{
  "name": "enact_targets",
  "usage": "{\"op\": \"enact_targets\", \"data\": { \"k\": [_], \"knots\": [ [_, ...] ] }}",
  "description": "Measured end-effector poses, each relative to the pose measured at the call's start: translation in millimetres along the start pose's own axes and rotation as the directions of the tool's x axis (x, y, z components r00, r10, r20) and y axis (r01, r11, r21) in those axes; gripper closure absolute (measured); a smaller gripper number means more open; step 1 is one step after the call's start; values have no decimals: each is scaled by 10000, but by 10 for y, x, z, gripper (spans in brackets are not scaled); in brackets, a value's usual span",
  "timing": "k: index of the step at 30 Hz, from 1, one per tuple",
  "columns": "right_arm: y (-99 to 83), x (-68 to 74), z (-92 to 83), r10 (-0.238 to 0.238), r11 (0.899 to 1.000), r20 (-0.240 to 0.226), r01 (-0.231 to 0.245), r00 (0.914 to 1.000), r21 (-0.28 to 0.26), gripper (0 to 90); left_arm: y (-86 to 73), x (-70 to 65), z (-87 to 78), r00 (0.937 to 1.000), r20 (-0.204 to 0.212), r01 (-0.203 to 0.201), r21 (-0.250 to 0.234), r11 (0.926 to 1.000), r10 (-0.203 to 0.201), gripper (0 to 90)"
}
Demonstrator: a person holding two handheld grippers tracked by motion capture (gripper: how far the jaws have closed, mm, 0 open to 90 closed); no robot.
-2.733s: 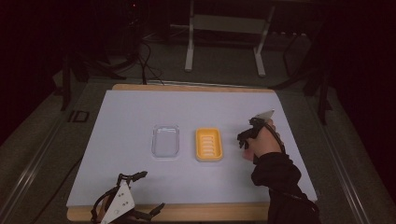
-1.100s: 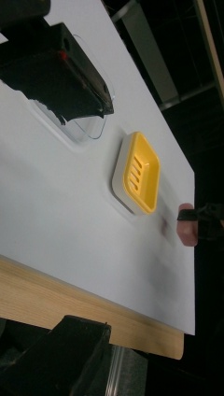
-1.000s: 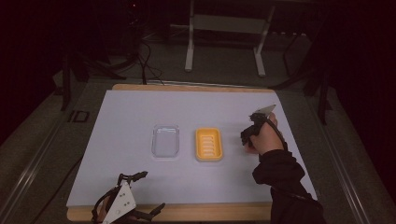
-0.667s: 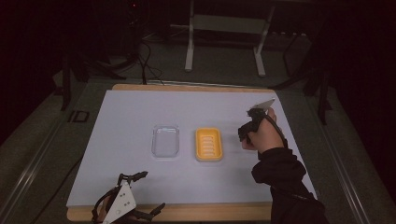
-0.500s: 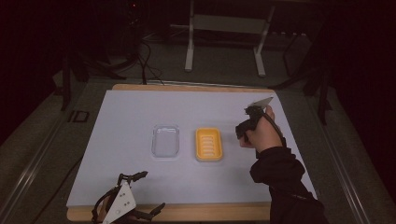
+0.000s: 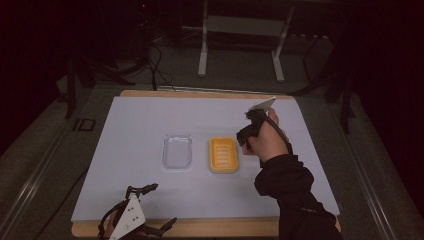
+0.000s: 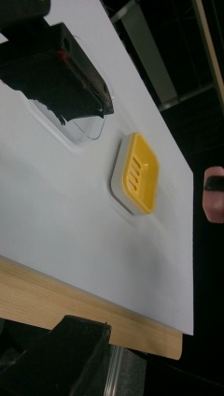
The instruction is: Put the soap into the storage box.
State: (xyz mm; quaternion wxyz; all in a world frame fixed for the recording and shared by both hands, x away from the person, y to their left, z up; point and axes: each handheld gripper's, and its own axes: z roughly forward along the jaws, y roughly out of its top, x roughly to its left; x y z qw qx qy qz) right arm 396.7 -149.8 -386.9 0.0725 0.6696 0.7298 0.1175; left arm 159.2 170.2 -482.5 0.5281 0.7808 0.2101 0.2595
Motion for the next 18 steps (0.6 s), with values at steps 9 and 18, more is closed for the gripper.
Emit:
{"op": "enact_targets", "data": {
  "k": [9,18],
  "knots": [
    [-18,244,-31,-488,9986,-256,483,9985,-202,377,1,0,-3,10000,20,-17,19,10000,17,5],
    [-46,462,41,-842,9962,-693,825,9940,-271,377,1,-2,-5,10000,47,-4,-16,10000,4,5]
  ]
}}
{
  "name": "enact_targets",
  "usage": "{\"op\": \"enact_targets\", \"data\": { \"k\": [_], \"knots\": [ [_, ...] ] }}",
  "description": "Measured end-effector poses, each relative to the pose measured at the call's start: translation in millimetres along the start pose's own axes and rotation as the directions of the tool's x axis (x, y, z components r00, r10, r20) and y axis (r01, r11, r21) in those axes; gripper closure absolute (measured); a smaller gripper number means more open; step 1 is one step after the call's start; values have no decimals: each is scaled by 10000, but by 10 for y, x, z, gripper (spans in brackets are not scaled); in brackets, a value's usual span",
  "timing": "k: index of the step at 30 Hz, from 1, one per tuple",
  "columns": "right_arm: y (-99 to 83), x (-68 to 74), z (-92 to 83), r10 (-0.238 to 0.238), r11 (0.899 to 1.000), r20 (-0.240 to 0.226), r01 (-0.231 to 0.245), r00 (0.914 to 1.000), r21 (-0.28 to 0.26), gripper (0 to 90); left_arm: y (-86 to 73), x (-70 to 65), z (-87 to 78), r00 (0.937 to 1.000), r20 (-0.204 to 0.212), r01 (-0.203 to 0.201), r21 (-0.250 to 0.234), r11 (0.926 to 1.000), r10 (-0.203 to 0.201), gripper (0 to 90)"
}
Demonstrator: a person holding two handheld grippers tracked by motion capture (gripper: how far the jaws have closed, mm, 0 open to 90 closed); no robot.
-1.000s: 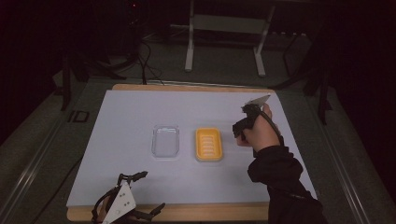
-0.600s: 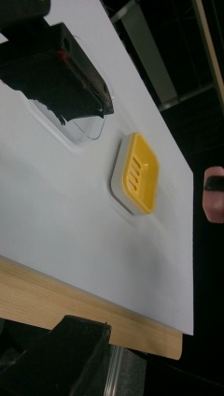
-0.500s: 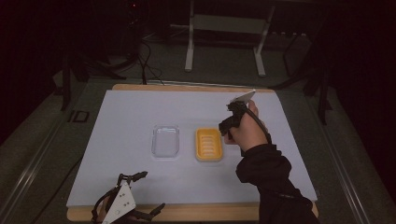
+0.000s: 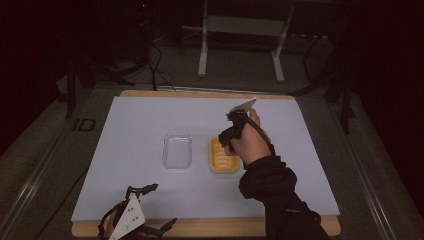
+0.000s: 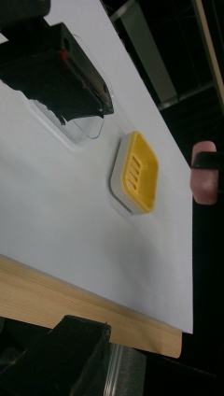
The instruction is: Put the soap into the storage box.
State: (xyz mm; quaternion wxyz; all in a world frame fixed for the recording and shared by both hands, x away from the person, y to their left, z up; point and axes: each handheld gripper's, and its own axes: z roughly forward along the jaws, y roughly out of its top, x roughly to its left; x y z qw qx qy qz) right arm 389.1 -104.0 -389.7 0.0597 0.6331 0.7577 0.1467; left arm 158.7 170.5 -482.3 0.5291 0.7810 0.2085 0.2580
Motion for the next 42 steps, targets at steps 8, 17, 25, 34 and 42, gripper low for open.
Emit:
{"op": "enact_targets", "data": {
  "k": [8,17,25,34,42],
  "knots": [
    [-22,134,210,-215,9993,-194,221,9996,285,377,1,0,-6,10000,15,-5,-20,10000,5,5],
    [-26,92,521,-64,9986,-79,68,9999,523,377,2,-2,-7,10000,37,-21,-21,10000,22,5],
    [-30,75,792,124,9974,92,-130,9999,711,377,1,-1,-8,10000,28,-33,-12,10000,33,5],
    [-29,48,989,504,9939,236,-524,9985,973,376,2,-3,-9,10000,22,-71,-8,10000,71,5],
    [1,60,950,278,9952,183,-294,9994,936,315,2,-3,-10,10000,30,-70,-17,10000,70,5]
  ]
}}
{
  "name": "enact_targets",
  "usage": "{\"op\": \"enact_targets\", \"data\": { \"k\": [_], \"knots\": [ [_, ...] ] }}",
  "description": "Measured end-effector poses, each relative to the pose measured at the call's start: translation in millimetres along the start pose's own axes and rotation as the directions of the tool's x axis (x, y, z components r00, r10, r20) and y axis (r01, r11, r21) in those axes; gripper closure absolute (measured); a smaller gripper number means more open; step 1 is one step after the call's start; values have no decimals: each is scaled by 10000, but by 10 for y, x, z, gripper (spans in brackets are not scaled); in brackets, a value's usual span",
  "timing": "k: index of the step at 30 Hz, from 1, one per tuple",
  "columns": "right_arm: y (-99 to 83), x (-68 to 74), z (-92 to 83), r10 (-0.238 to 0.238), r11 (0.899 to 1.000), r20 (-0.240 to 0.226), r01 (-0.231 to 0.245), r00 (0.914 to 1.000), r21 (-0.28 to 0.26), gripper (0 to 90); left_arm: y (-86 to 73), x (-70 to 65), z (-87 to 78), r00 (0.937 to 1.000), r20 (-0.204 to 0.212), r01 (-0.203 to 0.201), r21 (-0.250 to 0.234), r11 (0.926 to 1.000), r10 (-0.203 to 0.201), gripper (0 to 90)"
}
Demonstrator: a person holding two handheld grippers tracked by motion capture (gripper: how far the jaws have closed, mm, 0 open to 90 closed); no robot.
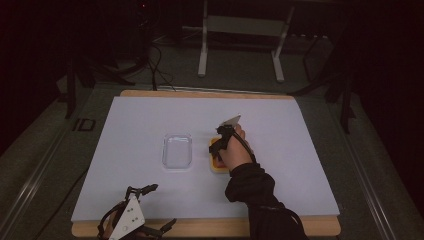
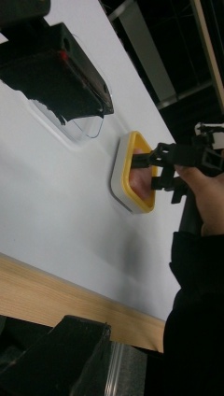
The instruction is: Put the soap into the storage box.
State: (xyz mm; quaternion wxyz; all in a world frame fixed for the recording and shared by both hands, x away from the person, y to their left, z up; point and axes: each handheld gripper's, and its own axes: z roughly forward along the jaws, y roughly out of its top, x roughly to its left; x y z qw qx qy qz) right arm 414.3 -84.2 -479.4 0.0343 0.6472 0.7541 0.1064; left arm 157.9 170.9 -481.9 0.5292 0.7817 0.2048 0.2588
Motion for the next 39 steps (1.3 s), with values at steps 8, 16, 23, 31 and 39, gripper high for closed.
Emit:
{"op": "enact_targets", "data": {
  "k": [8,16,23,31,39],
  "knots": [
    [-14,-95,-332,-1369,9892,-925,1311,9863,-657,223,-1,-1,8,10000,8,-22,61,10000,22,5],
    [-150,-233,-511,-3586,9269,-1457,3331,9221,-1727,240,-3,-4,16,10000,-5,-13,82,10000,13,5],
    [-293,-416,-565,-4795,8582,-1445,4282,8656,-2832,240,-4,-5,22,10000,-20,-33,120,9999,34,5],
    [-450,-598,-615,-5425,8182,-1291,4874,8301,-3049,263,-6,-4,25,10000,-27,-28,136,9999,28,5],
    [-608,-790,-672,-5656,8044,-1549,5005,8100,-3201,232,-7,-4,24,10000,-46,-28,154,9999,28,5]
  ]
}}
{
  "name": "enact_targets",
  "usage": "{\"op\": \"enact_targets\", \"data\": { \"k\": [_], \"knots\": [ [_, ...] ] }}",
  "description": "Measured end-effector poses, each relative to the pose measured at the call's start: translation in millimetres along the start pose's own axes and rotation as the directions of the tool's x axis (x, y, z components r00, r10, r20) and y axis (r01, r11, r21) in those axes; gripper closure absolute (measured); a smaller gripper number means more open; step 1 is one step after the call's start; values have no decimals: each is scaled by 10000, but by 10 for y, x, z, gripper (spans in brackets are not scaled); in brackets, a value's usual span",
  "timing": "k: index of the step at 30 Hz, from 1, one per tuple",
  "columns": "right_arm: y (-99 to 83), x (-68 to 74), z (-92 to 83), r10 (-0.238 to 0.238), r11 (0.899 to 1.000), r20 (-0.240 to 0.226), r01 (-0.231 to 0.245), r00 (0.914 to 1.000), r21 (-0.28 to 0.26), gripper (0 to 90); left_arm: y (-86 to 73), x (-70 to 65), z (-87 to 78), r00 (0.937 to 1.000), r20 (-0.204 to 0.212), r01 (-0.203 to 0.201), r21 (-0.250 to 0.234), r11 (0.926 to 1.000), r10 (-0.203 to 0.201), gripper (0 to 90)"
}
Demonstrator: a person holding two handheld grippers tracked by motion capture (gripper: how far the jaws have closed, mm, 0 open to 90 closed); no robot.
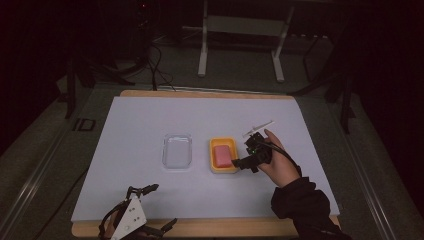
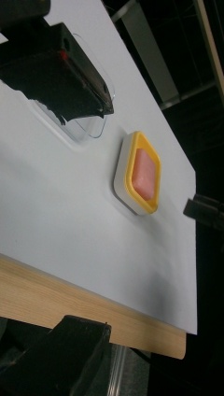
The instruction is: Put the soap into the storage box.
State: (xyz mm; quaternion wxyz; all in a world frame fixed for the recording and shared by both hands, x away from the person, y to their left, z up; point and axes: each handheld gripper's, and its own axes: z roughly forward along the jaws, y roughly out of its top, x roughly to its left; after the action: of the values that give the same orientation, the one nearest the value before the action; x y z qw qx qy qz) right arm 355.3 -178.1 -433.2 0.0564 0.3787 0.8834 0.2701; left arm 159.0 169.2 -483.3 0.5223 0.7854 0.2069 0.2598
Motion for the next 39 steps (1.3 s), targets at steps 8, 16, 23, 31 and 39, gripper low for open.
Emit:
{"op": "enact_targets", "data": {
  "k": [8,16,23,31,39],
  "knots": [
    [-275,-70,-107,59,10000,-47,-59,10000,-69,234,0,-3,5,10000,-15,-22,23,10000,22,5],
    [-537,-146,-143,142,9997,37,-141,9999,-197,193,-1,-4,10,10000,-13,-10,45,10000,10,5],
    [-761,-196,-187,431,9976,55,-428,9991,-545,189,-2,-4,13,10000,-5,-3,54,10000,3,5],
    [-992,-232,-221,816,9899,274,-779,9963,-1182,183,-2,-6,11,10000,-17,-20,48,10000,20,5],
    [-1188,-303,-244,1153,9862,543,-1078,9918,-1257,180,-1,-8,11,10000,-3,-31,53,10000,31,5]
  ]
}}
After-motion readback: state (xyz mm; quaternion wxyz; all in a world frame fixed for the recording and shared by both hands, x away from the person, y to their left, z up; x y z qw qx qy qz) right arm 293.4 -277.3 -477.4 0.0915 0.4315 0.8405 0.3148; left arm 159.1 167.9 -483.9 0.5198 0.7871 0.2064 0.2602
